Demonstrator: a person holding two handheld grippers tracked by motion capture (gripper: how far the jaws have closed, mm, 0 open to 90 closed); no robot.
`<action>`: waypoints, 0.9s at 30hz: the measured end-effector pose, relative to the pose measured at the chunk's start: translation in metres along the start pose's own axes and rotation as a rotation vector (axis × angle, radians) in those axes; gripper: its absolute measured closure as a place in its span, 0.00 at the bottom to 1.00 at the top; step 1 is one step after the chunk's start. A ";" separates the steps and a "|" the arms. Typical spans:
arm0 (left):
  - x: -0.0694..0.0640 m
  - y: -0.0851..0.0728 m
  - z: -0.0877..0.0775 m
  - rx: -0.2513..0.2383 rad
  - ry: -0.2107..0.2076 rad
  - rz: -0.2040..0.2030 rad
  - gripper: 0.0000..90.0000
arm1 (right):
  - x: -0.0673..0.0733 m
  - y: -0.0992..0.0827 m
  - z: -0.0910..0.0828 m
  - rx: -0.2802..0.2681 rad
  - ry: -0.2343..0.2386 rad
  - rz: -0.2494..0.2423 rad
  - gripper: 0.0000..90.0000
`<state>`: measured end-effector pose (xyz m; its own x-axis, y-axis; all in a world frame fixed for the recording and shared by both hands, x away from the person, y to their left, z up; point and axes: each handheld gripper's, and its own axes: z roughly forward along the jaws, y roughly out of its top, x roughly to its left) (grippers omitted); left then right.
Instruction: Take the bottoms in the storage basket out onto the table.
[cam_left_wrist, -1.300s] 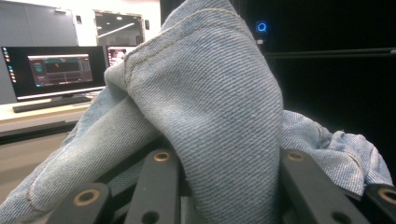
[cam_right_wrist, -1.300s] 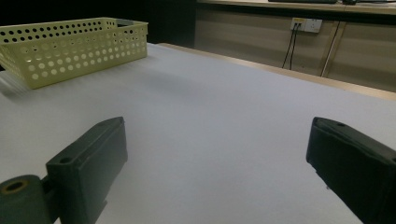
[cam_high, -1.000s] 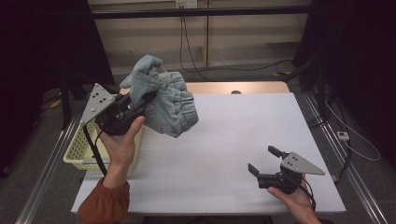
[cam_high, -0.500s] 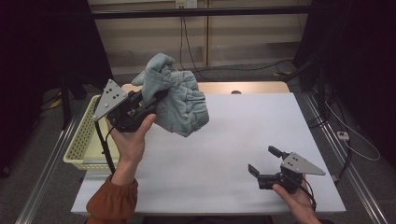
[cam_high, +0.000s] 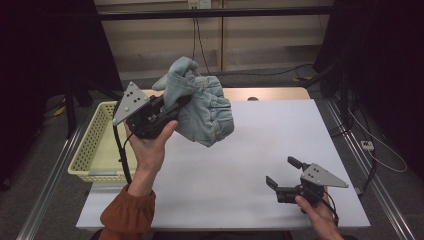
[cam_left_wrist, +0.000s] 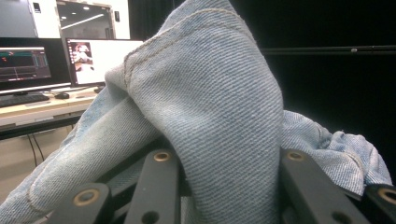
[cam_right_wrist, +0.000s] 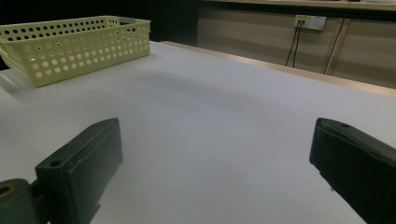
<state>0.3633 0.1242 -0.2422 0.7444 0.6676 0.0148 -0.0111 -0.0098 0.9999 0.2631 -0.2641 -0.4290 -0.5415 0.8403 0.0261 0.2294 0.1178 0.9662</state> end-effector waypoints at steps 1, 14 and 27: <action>-0.001 0.000 0.001 -0.003 -0.003 -0.005 0.79 | 0.000 0.000 0.000 0.000 0.000 0.001 0.03; -0.007 -0.001 0.020 0.020 -0.028 -0.020 0.79 | 0.000 0.000 0.000 -0.001 0.004 0.001 0.03; -0.012 -0.004 0.038 0.055 -0.051 -0.031 0.78 | 0.000 0.000 0.000 0.004 0.006 -0.001 0.03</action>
<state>0.3796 0.0878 -0.2468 0.7769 0.6293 -0.0179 0.0486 -0.0315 0.9983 0.2631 -0.2643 -0.4293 -0.5466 0.8369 0.0270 0.2324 0.1207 0.9651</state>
